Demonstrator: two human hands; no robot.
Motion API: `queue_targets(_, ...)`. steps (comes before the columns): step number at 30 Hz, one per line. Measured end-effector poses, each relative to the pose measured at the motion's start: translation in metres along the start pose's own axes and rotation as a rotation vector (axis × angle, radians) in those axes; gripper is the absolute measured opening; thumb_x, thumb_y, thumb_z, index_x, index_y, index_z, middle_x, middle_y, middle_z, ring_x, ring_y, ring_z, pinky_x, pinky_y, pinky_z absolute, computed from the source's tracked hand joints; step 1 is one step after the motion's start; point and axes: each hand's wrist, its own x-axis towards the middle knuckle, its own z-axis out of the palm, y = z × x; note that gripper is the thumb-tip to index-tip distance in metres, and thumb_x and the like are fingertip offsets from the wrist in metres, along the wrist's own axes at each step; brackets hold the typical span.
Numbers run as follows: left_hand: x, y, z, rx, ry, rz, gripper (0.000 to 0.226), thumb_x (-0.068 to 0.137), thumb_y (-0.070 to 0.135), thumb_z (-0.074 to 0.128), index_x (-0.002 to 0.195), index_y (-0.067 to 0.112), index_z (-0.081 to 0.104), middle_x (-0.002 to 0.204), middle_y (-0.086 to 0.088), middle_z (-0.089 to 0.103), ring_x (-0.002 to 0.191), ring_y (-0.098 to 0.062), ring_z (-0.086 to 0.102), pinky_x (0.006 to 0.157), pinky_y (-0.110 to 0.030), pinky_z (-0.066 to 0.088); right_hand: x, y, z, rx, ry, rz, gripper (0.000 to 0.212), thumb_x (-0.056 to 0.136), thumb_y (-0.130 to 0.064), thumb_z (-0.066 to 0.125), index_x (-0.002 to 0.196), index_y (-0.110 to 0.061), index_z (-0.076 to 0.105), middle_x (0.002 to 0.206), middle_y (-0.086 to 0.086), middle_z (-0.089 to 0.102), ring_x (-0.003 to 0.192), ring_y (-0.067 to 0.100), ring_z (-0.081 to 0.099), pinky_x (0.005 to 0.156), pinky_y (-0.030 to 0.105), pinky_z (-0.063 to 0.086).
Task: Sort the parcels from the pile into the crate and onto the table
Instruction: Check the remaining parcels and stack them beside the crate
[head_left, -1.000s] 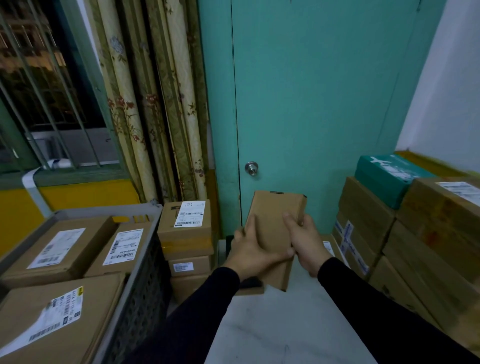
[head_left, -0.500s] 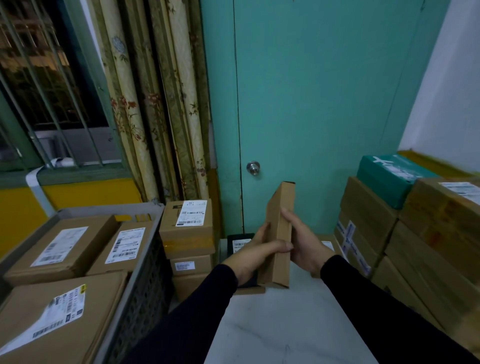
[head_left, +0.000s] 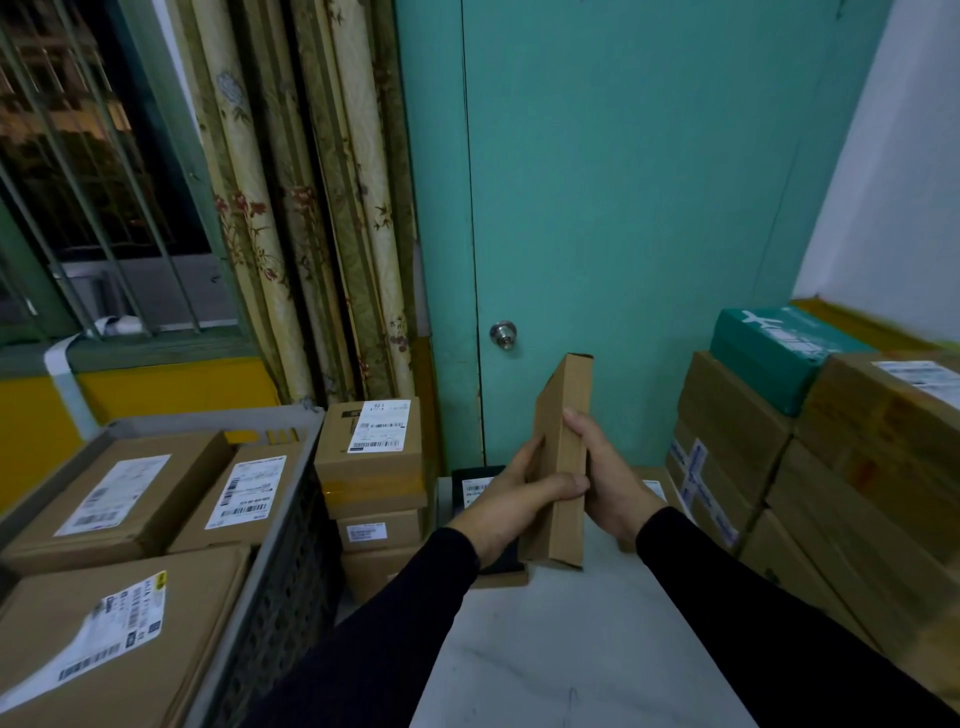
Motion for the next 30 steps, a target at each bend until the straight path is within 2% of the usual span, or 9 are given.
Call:
queue_targets(6, 0.001, -0.002, 0.0, -0.001, 0.018, -0.024, 0.089, 0.089, 0.04, 0.074, 0.159, 0.034, 0.02, 0.128, 0.011, 0.055, 0.111, -0.005, 0.056, 0.082, -0.02, 0.045, 0.0, 0.003, -0.002, 0.001, 0.009, 0.01, 0.064, 0.085, -0.058, 0.061, 0.136, -0.018, 0.059, 0.126, 0.013, 0.07, 0.111, 0.026, 0.07, 0.086, 0.037, 0.058)
queue_targets(8, 0.005, -0.007, -0.003, 0.033, 0.071, -0.039, 0.107, 0.079, 0.055, 0.079, 0.16, 0.036, 0.012, 0.143, 0.006, 0.05, 0.118, -0.01, 0.055, 0.093, -0.025, 0.046, 0.0, 0.003, -0.001, -0.031, 0.005, -0.056, 0.059, 0.089, -0.05, 0.064, 0.137, -0.017, 0.058, 0.124, 0.008, 0.072, 0.113, 0.024, 0.07, 0.089, 0.036, 0.058)
queue_targets(12, 0.01, -0.011, -0.013, 0.268, 0.19, -0.069, 0.138, 0.046, 0.091, 0.074, 0.159, 0.044, 0.01, 0.155, 0.004, 0.035, 0.138, -0.022, 0.042, 0.114, -0.046, 0.041, 0.003, 0.002, -0.003, -0.097, 0.124, -0.173, 0.032, 0.102, -0.023, 0.058, 0.13, -0.008, 0.06, 0.114, 0.011, 0.075, 0.094, 0.02, 0.074, 0.074, 0.031, 0.061)
queue_targets(16, 0.005, -0.006, -0.025, 0.014, 0.328, 0.004, 0.091, 0.088, 0.057, 0.07, 0.159, 0.028, 0.02, 0.144, 0.004, 0.05, 0.118, -0.017, 0.056, 0.104, -0.037, 0.047, 0.01, 0.001, -0.016, -0.107, 0.297, -0.193, 0.034, 0.107, -0.033, 0.048, 0.133, -0.012, 0.057, 0.118, 0.013, 0.072, 0.102, 0.029, 0.071, 0.088, 0.046, 0.059)
queue_targets(19, 0.006, -0.004, -0.034, -0.11, 0.339, -0.098, 0.063, 0.094, 0.05, 0.065, 0.146, 0.022, 0.043, 0.129, -0.003, 0.063, 0.108, -0.022, 0.065, 0.097, -0.042, 0.055, 0.009, 0.001, -0.016, -0.139, 0.327, -0.162, 0.034, 0.109, -0.04, 0.039, 0.132, -0.021, 0.056, 0.121, 0.007, 0.069, 0.109, 0.029, 0.068, 0.097, 0.05, 0.054)
queue_targets(22, 0.005, -0.001, -0.031, -0.058, 0.339, -0.069, 0.041, 0.097, 0.044, 0.062, 0.13, 0.021, 0.056, 0.116, -0.003, 0.067, 0.103, -0.023, 0.067, 0.091, -0.042, 0.057, 0.013, 0.009, -0.017, -0.42, 0.401, -0.243, 0.028, 0.103, -0.051, 0.044, 0.124, -0.035, 0.055, 0.13, 0.007, 0.062, 0.108, 0.023, 0.063, 0.099, 0.045, 0.053)
queue_targets(24, 0.004, 0.0, -0.026, 0.094, 0.367, 0.01, 0.032, 0.097, 0.045, 0.061, 0.123, 0.026, 0.056, 0.114, 0.001, 0.066, 0.102, -0.021, 0.066, 0.094, -0.045, 0.057, 0.013, 0.011, -0.017, -0.493, 0.419, -0.251, 0.062, 0.082, -0.078, 0.056, 0.127, -0.035, 0.051, 0.14, 0.008, 0.054, 0.117, 0.024, 0.059, 0.104, 0.047, 0.05)
queue_targets(26, 0.001, 0.002, -0.022, 0.224, 0.37, 0.103, 0.027, 0.098, 0.042, 0.061, 0.119, 0.026, 0.056, 0.112, 0.003, 0.067, 0.1, -0.018, 0.065, 0.093, -0.044, 0.057, 0.013, 0.01, -0.014, -0.483, 0.383, -0.198, 0.114, 0.061, -0.092, 0.064, 0.151, -0.028, 0.034, 0.147, 0.0, 0.046, 0.128, 0.023, 0.052, 0.11, 0.048, 0.045)
queue_targets(30, -0.005, 0.004, -0.01, 0.451, 0.294, 0.203, 0.03, 0.098, 0.037, 0.059, 0.126, 0.028, 0.049, 0.113, 0.005, 0.064, 0.101, -0.015, 0.062, 0.087, -0.036, 0.056, 0.007, 0.006, -0.005, -0.373, 0.243, -0.103, 0.119, 0.056, -0.089, 0.071, 0.154, -0.047, 0.018, 0.145, -0.005, 0.052, 0.125, 0.019, 0.055, 0.105, 0.048, 0.046)
